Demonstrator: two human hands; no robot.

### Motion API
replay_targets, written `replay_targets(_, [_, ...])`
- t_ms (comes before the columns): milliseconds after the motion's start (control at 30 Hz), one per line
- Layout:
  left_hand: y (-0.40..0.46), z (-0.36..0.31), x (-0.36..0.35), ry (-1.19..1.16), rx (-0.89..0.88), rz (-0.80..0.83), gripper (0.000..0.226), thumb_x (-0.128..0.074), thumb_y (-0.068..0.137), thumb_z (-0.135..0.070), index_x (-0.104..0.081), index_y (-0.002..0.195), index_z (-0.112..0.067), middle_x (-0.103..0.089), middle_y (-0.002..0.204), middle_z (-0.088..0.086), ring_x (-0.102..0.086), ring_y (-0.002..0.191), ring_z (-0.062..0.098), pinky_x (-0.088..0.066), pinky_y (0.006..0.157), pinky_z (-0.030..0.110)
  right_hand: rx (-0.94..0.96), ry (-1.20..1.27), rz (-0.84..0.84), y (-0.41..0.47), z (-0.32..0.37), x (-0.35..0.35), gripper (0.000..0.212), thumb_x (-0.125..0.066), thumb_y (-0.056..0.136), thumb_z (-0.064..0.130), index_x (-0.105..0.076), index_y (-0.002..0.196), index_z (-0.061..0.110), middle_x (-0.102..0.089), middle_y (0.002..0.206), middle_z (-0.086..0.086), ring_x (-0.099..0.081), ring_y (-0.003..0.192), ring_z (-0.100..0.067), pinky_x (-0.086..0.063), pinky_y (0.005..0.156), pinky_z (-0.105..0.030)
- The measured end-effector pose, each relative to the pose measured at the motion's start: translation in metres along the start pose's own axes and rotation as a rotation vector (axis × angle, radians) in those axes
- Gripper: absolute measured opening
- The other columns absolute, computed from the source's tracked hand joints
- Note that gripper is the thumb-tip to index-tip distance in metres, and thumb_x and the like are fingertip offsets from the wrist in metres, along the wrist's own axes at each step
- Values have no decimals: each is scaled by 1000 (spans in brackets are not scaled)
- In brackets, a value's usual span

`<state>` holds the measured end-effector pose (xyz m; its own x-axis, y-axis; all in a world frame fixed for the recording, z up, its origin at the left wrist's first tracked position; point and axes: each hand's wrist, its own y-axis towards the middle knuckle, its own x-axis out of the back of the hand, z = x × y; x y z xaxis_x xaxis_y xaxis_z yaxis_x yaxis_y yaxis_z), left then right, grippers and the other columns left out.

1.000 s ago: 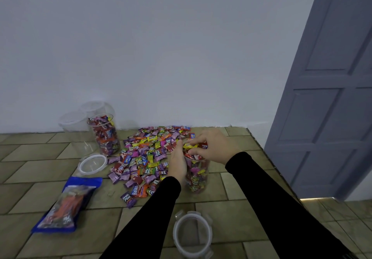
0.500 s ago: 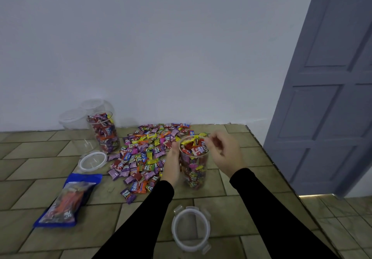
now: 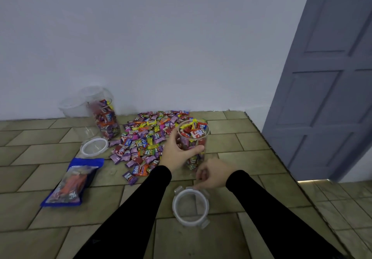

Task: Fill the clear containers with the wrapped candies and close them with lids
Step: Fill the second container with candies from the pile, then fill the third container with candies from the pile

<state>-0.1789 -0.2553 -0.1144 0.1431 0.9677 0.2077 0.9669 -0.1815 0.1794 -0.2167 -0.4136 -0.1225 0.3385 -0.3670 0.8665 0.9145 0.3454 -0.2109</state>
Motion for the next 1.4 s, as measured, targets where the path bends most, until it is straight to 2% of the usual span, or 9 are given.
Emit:
replay_targets(200, [-7, 0, 0, -32, 13, -8, 81, -88, 65, -30, -41, 132, -35, -56, 122, -17, -53, 108, -9, -48, 87, 14, -41, -39, 5, -1, 4, -6, 22, -63, 88, 33, -75, 97, 16, -73, 96, 0, -59, 78, -10, -49, 72, -26])
replay_targets(367, [-11, 2, 4, -29, 24, -16, 96, -88, 63, -35, -35, 142, -26, -54, 131, -8, -53, 119, 8, -46, 102, 32, -90, -64, 12, -3, 1, -10, 21, -66, 86, 31, -73, 101, 17, -71, 96, -1, -57, 78, -8, -44, 69, -23])
replay_targets(567, [-7, -5, 16, 19, 6, -35, 85, -89, 65, -30, -39, 134, -27, -54, 124, -12, -53, 117, 9, -44, 99, 27, -140, -166, 11, 1, 4, 9, 22, -63, 86, 30, -71, 100, 14, -69, 94, -2, -61, 83, -17, -39, 62, -21])
replay_targets(733, [0, -13, 39, 163, -77, -153, 86, -86, 60, -47, -45, 134, -28, -49, 128, -6, -46, 122, 15, -43, 105, 42, -150, -158, -37, 16, 12, 32, 23, -65, 83, 25, -72, 102, 13, -71, 99, -4, -62, 84, -17, -47, 72, -26])
replay_targets(833, [9, -24, 60, 175, -85, -227, 86, -81, 54, -60, -49, 128, -30, -50, 125, -6, -48, 120, 16, -45, 102, 45, -149, -86, -122, 31, 17, 39, 22, -68, 81, 28, -72, 96, 11, -68, 86, -4, -64, 81, -19, -48, 69, -27])
replay_targets(967, [29, -46, 96, 154, -74, -292, 76, -87, 58, -44, -53, 123, -24, -58, 122, -3, -56, 113, 14, -48, 99, 41, -113, -5, -227, 52, 36, 47, 19, -67, 83, 27, -70, 75, 9, -52, 57, 0, -44, 51, -10, -33, 49, -23])
replay_targets(1067, [46, -60, 121, 184, -88, -343, 71, -89, 63, -28, -54, 124, -18, -59, 121, -1, -57, 110, 15, -48, 96, 35, -134, 15, -302, 74, 50, 55, 35, -61, 86, 18, -48, 54, 21, -44, 54, 3, -38, 48, -7, -27, 45, -21])
replay_targets(1167, [65, -71, 141, 186, -73, -375, 67, -88, 65, -20, -53, 121, -18, -60, 116, -3, -58, 104, 12, -47, 85, 23, -124, 75, -375, 98, 61, 63, 41, -59, 87, 17, -36, 54, 20, -37, 55, 1, -33, 49, -11, -25, 47, -24])
replay_targets(1400, [122, -79, 174, 261, -33, -428, 62, -89, 63, -17, -51, 112, -18, -62, 107, -3, -60, 95, 12, -48, 79, 22, -117, 138, -344, 170, 86, 73, 25, -60, 88, 18, -59, 66, 7, -54, 64, -8, -50, 60, -21, -34, 54, -26])
